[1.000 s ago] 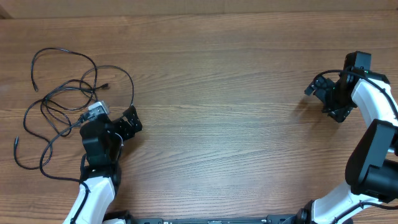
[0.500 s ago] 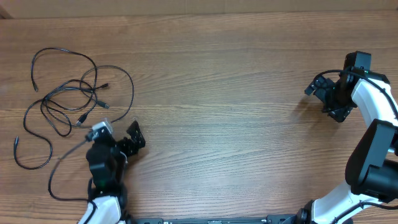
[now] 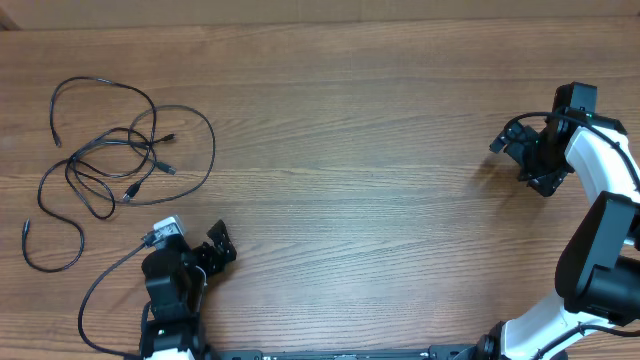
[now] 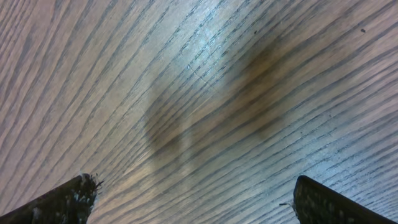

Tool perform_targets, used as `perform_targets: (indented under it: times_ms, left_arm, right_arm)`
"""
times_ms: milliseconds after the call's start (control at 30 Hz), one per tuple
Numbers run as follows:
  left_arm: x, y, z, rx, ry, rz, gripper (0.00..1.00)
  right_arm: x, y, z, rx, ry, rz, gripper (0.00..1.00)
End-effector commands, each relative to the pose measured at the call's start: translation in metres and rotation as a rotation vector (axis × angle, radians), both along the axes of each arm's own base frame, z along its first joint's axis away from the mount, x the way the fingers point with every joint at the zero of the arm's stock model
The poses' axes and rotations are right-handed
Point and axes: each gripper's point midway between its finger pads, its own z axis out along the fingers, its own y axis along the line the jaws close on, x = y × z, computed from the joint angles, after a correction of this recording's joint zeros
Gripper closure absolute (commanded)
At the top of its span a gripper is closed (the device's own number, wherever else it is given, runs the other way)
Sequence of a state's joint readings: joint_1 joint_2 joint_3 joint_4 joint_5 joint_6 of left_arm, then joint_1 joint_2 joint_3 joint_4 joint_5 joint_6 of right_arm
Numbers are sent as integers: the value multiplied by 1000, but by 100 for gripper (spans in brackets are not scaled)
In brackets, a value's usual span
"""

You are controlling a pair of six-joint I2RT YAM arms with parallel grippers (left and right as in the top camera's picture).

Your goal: Untangle cables

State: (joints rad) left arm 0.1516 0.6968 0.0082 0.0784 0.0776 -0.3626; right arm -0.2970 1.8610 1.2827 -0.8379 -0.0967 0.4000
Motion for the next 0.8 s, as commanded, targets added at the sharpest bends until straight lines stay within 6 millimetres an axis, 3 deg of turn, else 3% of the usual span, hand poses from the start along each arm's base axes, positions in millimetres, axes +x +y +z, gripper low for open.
perform_targets:
  times_ms: [0, 100, 133, 367, 533, 767]
  left_arm:
    - [-4, 4, 7, 43, -22, 7, 0]
    - [-7, 7, 16, 66, -54, 19, 0]
    - [-2, 5, 33, 98, -130, -6, 0]
    - [4, -13, 84, 193, -353, -102, 0]
    - [3, -30, 106, 266, -452, -192, 0]
    - [1, -32, 123, 301, -527, -203, 0]
  right_arm:
    - [-1, -2, 0, -5, 0, -8, 0]
    - [-1, -2, 0, -5, 0, -8, 0]
    - [-1, -2, 0, -5, 0, -8, 0]
    - [-1, -2, 0, -5, 0, -8, 0]
    - [-1, -2, 0, -5, 0, -8, 0]
    - [-1, -2, 0, -5, 0, -8, 0]
